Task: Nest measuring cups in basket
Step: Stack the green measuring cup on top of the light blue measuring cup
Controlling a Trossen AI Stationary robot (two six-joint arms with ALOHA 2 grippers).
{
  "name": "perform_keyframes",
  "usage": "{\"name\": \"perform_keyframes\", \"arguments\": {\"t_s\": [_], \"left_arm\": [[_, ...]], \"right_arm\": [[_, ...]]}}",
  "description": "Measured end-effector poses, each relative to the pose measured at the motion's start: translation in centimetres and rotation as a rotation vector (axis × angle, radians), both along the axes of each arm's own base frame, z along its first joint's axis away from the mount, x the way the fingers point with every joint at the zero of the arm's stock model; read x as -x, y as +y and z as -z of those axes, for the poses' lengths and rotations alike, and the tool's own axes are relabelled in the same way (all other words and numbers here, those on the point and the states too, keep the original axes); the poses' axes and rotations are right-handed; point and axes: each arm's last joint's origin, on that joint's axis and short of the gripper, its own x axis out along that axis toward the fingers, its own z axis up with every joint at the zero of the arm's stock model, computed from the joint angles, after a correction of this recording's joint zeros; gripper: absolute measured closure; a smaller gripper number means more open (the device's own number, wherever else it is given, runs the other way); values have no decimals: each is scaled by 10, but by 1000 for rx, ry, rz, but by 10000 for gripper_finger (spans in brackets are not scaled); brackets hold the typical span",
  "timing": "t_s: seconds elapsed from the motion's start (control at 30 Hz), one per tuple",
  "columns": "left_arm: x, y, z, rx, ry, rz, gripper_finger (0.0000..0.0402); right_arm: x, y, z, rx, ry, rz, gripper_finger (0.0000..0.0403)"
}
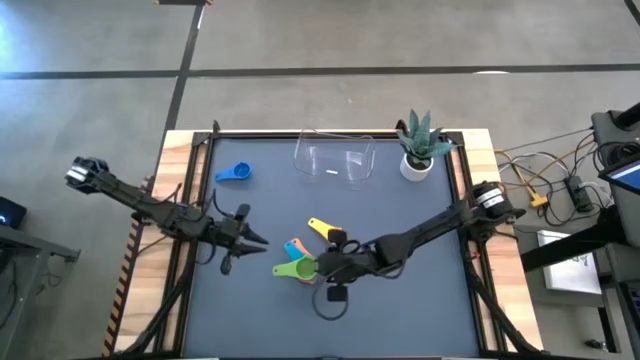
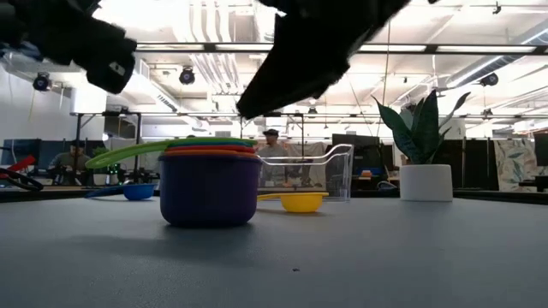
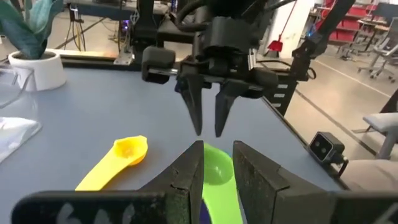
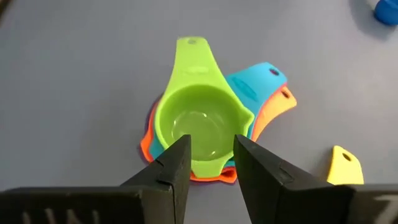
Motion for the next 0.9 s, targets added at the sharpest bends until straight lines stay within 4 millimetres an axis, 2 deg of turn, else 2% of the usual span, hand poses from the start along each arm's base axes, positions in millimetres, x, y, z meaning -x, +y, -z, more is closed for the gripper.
{"name": "perform_keyframes", "arguments": {"t_s": [0.23,0.53,0.63,0.77,0.83,0.9], "left_arm": [[-21,-9,-15,-80,23,20,333],[-62,-29,-16,-183,231,64,328],[-82,-38,-14,-217,328,68,312],[-106,-49,-5,-286,499,71,275],[-111,-51,2,-340,624,70,254],[-122,-56,1,-362,670,68,235]], "right_arm": [[37,-14,-5,-72,-177,4,294],[85,-32,-7,-145,-331,15,298],[94,-35,-7,-155,-360,14,296],[99,-37,-6,-162,-380,14,298],[97,-36,-7,-170,-397,13,300],[99,-37,-3,-158,-377,9,300]]}}
